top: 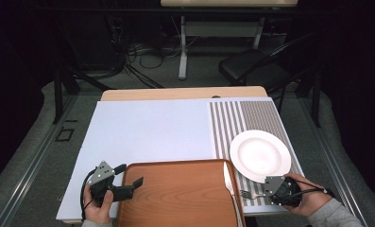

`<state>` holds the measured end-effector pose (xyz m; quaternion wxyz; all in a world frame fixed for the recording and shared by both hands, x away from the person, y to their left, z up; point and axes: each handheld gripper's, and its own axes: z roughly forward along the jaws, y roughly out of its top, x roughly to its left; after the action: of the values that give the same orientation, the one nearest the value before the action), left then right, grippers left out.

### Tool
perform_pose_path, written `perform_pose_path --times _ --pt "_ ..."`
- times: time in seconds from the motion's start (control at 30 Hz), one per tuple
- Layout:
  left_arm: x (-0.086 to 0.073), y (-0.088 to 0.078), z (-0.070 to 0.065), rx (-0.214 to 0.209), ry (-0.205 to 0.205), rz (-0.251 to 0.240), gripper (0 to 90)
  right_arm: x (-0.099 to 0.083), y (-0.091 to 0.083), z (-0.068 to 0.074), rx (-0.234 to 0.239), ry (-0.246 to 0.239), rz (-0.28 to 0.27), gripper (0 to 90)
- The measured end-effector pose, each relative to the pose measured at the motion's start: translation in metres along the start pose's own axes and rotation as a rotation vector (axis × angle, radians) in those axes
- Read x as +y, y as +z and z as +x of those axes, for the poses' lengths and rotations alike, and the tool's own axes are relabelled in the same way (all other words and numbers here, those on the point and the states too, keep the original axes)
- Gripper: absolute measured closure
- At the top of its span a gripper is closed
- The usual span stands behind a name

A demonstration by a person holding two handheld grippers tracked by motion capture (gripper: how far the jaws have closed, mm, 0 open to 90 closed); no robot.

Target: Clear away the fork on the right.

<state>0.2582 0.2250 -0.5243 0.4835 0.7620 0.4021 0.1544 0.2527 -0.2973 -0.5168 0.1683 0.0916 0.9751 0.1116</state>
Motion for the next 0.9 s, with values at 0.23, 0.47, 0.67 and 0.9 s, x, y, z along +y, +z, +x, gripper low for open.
perform_pose_path --times 0.23,0.47,0.67,0.9 --pt "0.000 0.000 0.000 -0.001 0.001 0.002 16.0 0.003 0.005 0.002 0.034 -0.032 0.040 75.4" --pt "0.000 0.000 0.000 0.000 0.000 0.001 16.0 0.003 0.011 0.002 0.037 -0.054 0.073 77.8" --pt "0.000 0.000 0.000 -0.001 0.003 0.003 16.0 0.003 0.012 0.002 0.050 -0.057 0.093 81.2" --pt "0.000 0.000 0.000 0.001 0.001 0.001 16.0 0.008 0.013 0.000 0.071 -0.059 0.129 82.0"
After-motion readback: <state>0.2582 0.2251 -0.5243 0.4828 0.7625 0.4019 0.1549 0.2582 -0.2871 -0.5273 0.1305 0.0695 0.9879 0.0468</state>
